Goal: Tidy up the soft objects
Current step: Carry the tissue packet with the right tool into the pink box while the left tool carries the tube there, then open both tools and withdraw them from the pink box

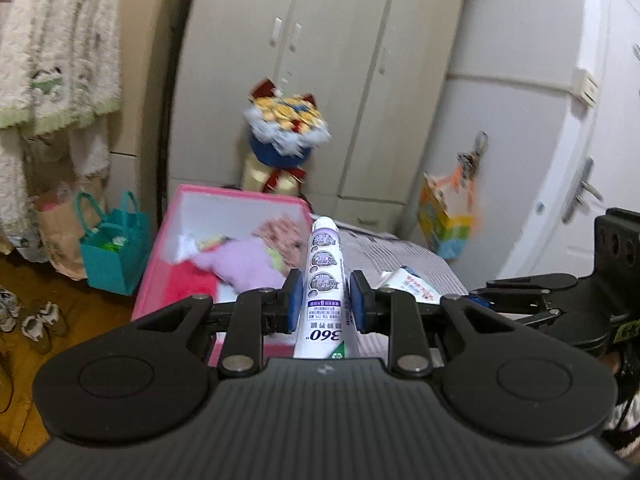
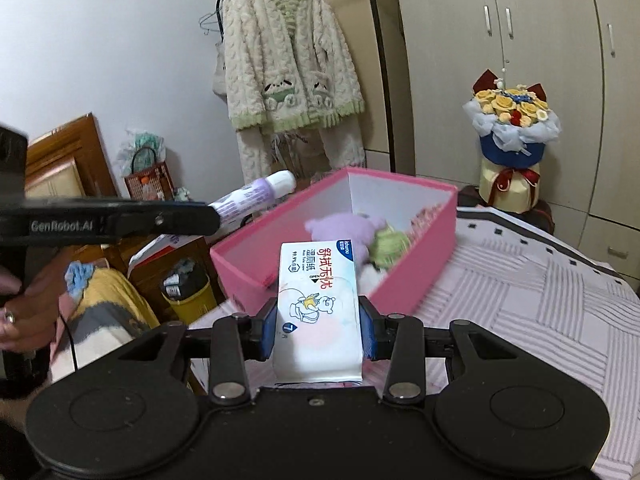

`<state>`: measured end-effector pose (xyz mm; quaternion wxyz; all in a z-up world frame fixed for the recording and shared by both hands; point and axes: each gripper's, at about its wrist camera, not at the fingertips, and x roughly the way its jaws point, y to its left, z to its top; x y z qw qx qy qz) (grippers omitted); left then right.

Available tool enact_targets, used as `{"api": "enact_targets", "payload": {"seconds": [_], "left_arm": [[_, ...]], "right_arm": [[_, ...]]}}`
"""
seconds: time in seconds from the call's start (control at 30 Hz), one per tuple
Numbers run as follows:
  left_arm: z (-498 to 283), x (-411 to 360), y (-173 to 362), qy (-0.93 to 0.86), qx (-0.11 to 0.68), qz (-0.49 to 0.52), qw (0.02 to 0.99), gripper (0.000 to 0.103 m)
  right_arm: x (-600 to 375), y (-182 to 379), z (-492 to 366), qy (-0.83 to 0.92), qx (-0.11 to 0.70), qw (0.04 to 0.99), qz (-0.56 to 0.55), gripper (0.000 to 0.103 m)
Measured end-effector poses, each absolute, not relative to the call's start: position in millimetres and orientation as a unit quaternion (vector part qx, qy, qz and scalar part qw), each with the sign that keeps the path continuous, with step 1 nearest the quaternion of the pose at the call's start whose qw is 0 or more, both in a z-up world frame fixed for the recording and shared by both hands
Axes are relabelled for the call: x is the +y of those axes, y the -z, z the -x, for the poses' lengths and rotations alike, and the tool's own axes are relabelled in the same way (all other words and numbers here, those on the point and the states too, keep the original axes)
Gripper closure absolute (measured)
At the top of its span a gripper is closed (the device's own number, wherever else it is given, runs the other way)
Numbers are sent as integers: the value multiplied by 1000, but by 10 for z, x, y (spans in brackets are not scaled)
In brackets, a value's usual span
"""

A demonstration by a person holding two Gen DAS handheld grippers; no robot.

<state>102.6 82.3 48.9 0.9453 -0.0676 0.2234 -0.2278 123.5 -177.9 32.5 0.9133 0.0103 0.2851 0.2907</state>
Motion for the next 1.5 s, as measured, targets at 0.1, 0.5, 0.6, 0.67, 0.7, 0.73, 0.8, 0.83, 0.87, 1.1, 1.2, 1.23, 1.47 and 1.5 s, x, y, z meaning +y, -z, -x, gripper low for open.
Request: {"api": "enact_targets", "payload": {"seconds": [0.1, 0.5, 0.6, 0.67, 0.7, 0.73, 0.8, 0.83, 0.87, 1.1, 1.2, 1.23, 1.47, 1.5], "left_arm": [[-1191, 935, -489, 204, 217, 77, 951, 79], [-2185, 882, -146, 142, 253, 82, 954, 79], [-2443, 845, -46, 125, 271, 80, 951, 79], [-2581, 853, 20, 122, 288, 91, 945, 79], [-2644, 868, 51, 121, 296, 100, 942, 79], [-2708, 877, 76, 121, 302, 109, 939, 79], [-2808, 918, 122, 112, 314, 133, 934, 79], [-2839, 924, 142, 111, 317, 134, 933, 79], [-2864, 922, 160, 109, 320, 132, 932, 79], [-2886, 898, 282, 108, 344, 125, 924, 78], [-2842, 876, 277, 100, 339, 120, 928, 75], [-2814, 867, 269, 101, 335, 115, 930, 73], [-2598, 831, 199, 115, 323, 105, 934, 62], [-2555, 825, 189, 115, 320, 101, 935, 62]], "right_arm": [[-1682, -353, -1395, -284, 274, 919, -9, 58], [-1263, -153, -2403, -226, 271, 935, 36, 58], [-1201, -77, -2665, -237, 292, 926, 30, 58], [-1150, -23, -2783, -243, 301, 921, 38, 58], [-1105, 7, -2838, -240, 301, 922, 50, 58], [-1073, 33, -2885, -235, 303, 922, 57, 58], [-1046, 89, -3000, -237, 317, 917, 54, 58], [-1040, 105, -3049, -239, 322, 915, 48, 58], [-1030, 118, -3092, -240, 327, 913, 44, 58], [-1039, 142, -3079, -250, 326, 910, 65, 49], [-1108, 146, -3067, -250, 327, 910, 46, 38], [-1132, 145, -3048, -250, 325, 911, 41, 38], [-1333, 79, -2673, -255, 295, 921, 9, 36], [-1355, 64, -2599, -254, 290, 923, 7, 35]]}}
